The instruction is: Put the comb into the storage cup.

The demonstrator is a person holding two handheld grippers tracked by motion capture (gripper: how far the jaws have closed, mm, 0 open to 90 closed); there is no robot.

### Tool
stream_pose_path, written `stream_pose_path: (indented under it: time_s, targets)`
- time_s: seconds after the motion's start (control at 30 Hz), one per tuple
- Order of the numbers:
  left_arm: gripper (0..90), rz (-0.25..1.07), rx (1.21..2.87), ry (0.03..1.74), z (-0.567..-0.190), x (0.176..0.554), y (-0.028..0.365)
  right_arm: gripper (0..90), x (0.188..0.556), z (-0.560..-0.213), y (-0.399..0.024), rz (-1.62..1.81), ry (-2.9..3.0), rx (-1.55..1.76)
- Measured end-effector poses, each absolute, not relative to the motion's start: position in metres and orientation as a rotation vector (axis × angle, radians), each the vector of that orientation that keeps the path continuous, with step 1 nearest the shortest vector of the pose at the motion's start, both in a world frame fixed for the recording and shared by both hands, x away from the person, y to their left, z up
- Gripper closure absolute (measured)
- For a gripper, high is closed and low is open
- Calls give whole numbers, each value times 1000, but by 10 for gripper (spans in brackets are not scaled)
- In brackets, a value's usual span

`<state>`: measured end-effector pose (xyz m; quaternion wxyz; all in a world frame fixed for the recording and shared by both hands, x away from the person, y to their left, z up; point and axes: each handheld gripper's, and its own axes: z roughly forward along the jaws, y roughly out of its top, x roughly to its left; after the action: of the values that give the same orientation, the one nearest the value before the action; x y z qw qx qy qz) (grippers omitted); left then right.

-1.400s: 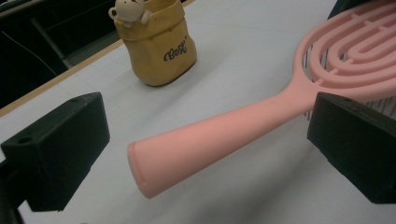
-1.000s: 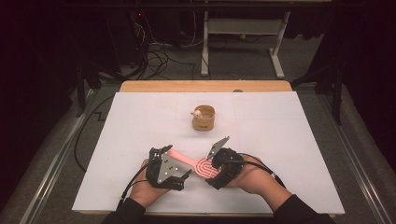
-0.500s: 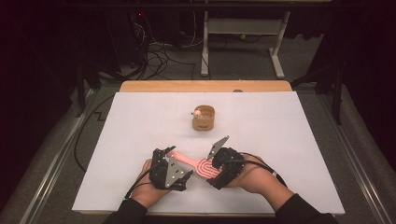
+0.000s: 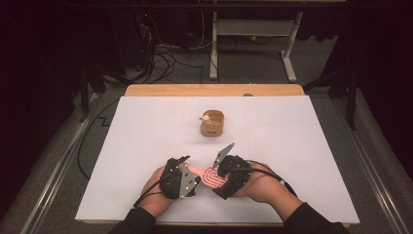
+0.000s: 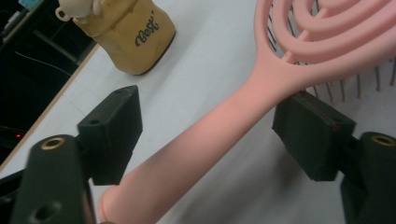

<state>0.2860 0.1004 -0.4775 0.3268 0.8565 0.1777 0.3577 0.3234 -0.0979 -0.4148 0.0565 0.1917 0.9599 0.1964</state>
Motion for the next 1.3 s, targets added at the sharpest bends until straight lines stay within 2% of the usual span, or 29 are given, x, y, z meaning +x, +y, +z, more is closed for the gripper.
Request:
stream_pose_path:
  time_s: [0.23, 0.33, 0.4, 0.5, 0.53, 0.73, 1.13, 1.17, 1.3]
  targets:
    - [375, 963, 2267, 407, -478, 284, 97, 199, 324, -414, -97, 595, 2904, 592]
    - [381, 981, 2281, 395, -478, 284, 95, 199, 324, -413, -97, 586, 2903, 592]
    - [427, 999, 2282, 382, -478, 283, 94, 199, 324, -413, -97, 590, 2901, 595]
    - [428, 1020, 2295, 371, -478, 282, 92, 199, 324, -413, -96, 580, 2896, 586]
    - [483, 1029, 2305, 352, -478, 281, 92, 199, 325, -413, -96, 582, 2893, 589]
    - [488, 1109, 2341, 296, -480, 277, 85, 199, 325, -413, -96, 572, 2893, 596]
    - [490, 1174, 2397, 246, -483, 276, 76, 199, 324, -412, -93, 576, 2886, 594]
    - [539, 1184, 2397, 232, -484, 276, 75, 199, 324, -411, -93, 574, 2885, 595]
    - [548, 1224, 2402, 201, -486, 274, 73, 199, 326, -410, -94, 577, 2885, 595]
